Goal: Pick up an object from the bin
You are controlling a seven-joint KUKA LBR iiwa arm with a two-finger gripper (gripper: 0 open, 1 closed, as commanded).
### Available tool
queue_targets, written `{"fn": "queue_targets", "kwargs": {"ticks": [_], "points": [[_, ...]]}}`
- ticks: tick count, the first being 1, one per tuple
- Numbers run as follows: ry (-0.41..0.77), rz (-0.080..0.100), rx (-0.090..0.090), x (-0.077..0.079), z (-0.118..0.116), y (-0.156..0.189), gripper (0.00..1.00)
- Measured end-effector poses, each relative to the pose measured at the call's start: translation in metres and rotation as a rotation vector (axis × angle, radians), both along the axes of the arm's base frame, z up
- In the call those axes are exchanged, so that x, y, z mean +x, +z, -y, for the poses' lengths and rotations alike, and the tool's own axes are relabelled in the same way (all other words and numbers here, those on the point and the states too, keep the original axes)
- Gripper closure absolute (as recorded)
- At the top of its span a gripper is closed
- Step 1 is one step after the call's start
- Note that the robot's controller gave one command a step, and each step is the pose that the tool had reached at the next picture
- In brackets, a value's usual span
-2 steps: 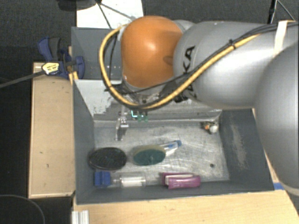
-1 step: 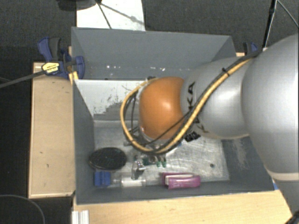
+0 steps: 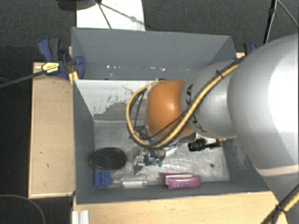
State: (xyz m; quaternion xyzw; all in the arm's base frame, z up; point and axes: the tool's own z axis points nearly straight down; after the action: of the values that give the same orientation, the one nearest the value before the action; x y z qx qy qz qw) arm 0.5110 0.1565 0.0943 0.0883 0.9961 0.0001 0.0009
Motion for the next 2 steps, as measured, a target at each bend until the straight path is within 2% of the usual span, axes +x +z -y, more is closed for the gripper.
{"fn": "queue_targets", "kwargs": {"ticks": [1,2], "points": [[-0.176,-0.004,-0.002,-0.0036,0.0709,-0.0035,0.0],[-0.178,-0.004,0.001,-0.0037,0.0682,-0.0034,1.0]]}}
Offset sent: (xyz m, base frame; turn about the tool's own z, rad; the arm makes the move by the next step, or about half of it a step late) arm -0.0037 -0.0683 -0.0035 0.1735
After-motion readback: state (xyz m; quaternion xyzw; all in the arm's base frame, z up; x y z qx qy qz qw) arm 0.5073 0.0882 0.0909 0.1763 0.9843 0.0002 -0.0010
